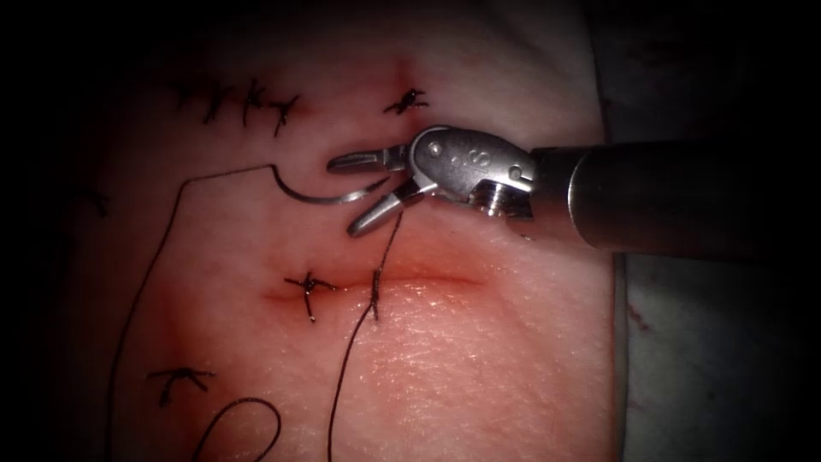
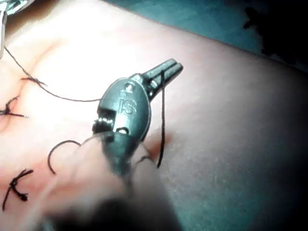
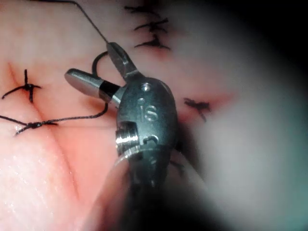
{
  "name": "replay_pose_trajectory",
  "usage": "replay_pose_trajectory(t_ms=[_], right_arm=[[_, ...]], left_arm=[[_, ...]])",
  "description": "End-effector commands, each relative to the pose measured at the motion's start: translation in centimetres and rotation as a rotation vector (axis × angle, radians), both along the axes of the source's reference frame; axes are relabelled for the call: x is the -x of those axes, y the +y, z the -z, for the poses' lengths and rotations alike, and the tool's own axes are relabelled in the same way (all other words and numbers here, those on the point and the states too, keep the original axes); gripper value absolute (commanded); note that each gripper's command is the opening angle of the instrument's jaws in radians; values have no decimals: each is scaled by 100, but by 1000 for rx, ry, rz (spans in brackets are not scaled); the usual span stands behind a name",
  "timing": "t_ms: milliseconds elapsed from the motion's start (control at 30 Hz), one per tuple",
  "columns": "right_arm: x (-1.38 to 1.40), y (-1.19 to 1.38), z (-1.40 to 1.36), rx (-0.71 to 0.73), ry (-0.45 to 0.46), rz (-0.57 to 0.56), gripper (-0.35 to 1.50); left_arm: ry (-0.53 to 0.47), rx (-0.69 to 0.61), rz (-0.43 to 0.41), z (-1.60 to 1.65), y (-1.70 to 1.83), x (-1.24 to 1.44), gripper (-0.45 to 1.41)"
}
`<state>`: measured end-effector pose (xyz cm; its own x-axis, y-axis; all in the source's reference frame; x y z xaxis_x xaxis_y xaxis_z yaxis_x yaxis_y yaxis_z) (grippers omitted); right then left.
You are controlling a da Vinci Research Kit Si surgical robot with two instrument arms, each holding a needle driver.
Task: Wound Closure
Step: Wrap the suture once around the right arm counter-clockwise.
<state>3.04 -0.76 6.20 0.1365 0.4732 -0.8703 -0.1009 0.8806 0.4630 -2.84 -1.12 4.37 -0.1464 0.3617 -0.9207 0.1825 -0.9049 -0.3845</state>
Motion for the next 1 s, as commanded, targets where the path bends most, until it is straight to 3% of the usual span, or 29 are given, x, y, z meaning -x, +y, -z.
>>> replay_pose_trajectory(t_ms=[33, 133, 200, 333, 367, 400, 433, 467, 567, 600, 633, 800, 1000], right_arm=[[4, 25, 7, 11, 10, -100, 136], [18, 42, 27, 12, 8, -229, 146], [21, 40, 37, 7, -6, -239, 143], [15, 20, 62, 7, -5, -246, 136], [4, -2, 79, 12, 9, -237, 121], [4, -2, 79, 12, 9, -237, 121], [-3, -13, 86, 18, 23, -229, 99], [-10, -23, 89, 27, 52, -210, 64], [-25, -42, 83, 49, 64, -180, 14], [-28, -46, 81, 54, 69, -166, -16], [-33, -52, 77, 61, 86, -133, -35], [-56, -74, 56, 113, 180, -12, -35], [-63, -86, 35, 155, 259, 52, -35]], left_arm=[[16, 23, 13, -2, 16, 0, -45], [55, 79, 41, 5, 51, -10, -45], [72, 106, 49, 7, 63, -14, -45], [94, 154, 57, 12, 89, -22, -45], [103, 189, 58, 16, 103, -25, -45], [103, 189, 58, 16, 103, -25, -45], [91, 206, 51, 18, 111, -26, -45], [71, 223, 42, 19, 118, -27, -45], [49, 235, 22, 19, 132, -28, -45], [41, 236, 14, 19, 135, -28, -45], [30, 231, 9, 18, 139, -27, -45], [-56, 215, -41, 8, 161, -17, -45], [-149, 208, -109, -17, 178, -7, -45]])
